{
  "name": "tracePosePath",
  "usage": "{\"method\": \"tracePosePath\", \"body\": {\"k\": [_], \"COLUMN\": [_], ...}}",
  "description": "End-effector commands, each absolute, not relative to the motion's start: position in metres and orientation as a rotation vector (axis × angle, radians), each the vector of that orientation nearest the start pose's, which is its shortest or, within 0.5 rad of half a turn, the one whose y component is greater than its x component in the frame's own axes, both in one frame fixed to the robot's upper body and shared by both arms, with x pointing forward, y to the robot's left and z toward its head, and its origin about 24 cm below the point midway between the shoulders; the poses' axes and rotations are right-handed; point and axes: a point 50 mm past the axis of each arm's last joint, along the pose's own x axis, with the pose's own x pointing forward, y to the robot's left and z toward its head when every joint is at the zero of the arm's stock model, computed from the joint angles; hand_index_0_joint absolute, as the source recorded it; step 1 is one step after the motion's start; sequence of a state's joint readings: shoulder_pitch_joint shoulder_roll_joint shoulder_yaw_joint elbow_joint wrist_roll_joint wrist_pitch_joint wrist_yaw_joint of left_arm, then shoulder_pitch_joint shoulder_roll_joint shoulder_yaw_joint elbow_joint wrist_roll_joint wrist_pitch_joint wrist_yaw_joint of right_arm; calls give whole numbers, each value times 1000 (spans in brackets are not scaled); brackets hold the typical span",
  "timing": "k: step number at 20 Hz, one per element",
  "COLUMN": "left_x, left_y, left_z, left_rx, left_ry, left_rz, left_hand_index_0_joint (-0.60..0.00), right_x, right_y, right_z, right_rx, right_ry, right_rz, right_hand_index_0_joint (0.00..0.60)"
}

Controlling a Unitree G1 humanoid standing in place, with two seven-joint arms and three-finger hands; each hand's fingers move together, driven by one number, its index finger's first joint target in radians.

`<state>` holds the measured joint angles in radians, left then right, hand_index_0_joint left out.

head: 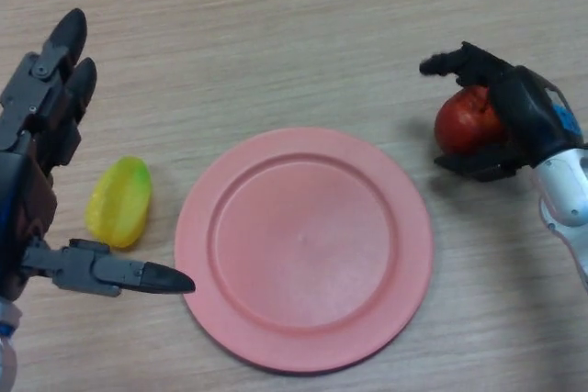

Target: Pick up the red apple and place it on the plate

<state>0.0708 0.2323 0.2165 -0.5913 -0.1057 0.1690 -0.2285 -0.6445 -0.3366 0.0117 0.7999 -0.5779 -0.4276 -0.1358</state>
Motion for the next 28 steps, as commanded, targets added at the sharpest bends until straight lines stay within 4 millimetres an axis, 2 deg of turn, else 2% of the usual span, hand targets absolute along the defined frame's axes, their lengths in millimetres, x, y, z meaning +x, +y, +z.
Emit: {"method": "tracePosePath", "body": {"k": [1,4,5,6,7,8,9,11,13,15,16,17,18,19,20,21,24,25,26,27,28], "left_x": [201,202,203,204,206,207,208,205,202,198,198,197,197,196,196,196,194,197,198,200,200], "left_y": [212,213,215,215,215,214,211,206,203,206,206,207,209,211,214,216,217,217,215,209,208], "left_z": [194,199,201,202,203,204,208,212,208,209,210,211,213,215,215,215,214,212,209,208,207], "left_rx": [328,337,332,333,344,344,336,321,310,235,233,230,228,229,231,231,216,211,217,233,240], "left_ry": [-605,-614,-616,-617,-608,-607,-606,-611,-608,-573,-573,-575,-578,-585,-591,-594,-582,-576,-562,-543,-543], "left_rz": [-45,-51,-45,-41,-43,-45,-56,-79,-94,-115,-115,-114,-112,-106,-98,-90,-86,-77,-78,-95,-101], "left_hand_index_0_joint": [0,0,0,0,0,0,0,0,0,0,0,0,0,0,0,0,0,0,0,0,0], "right_x": [361,345,332,325,312,307,295,285,280,278,278,277,277,275,273,272,275,275,275,268,265], "right_y": [-194,-177,-163,-157,-142,-135,-118,-101,-88,-80,-79,-77,-76,-71,-67,-65,-75,-85,-91,-106,-114], "right_z": [152,164,172,173,173,171,165,158,147,132,132,130,129,127,127,133,149,161,166,176,180], "right_rx": [-789,-749,-773,-764,-760,-737,-671,-672,-604,-643,-646,-650,-649,-641,-625,-565,-433,-339,-317,-287,-271], "right_ry": [-518,-579,-640,-645,-669,-666,-633,-627,-566,-484,-483,-475,-463,-424,-388,-353,-317,-284,-285,-294,-303], "right_rz": [-29,23,69,100,152,183,267,324,360,367,367,373,382,409,433,448,414,393,386,379,373], "right_hand_index_0_joint": [600,600,600,600,600,600,600,600,600,600,550,400,301,150,49,0,0,0,0,0,0]}}
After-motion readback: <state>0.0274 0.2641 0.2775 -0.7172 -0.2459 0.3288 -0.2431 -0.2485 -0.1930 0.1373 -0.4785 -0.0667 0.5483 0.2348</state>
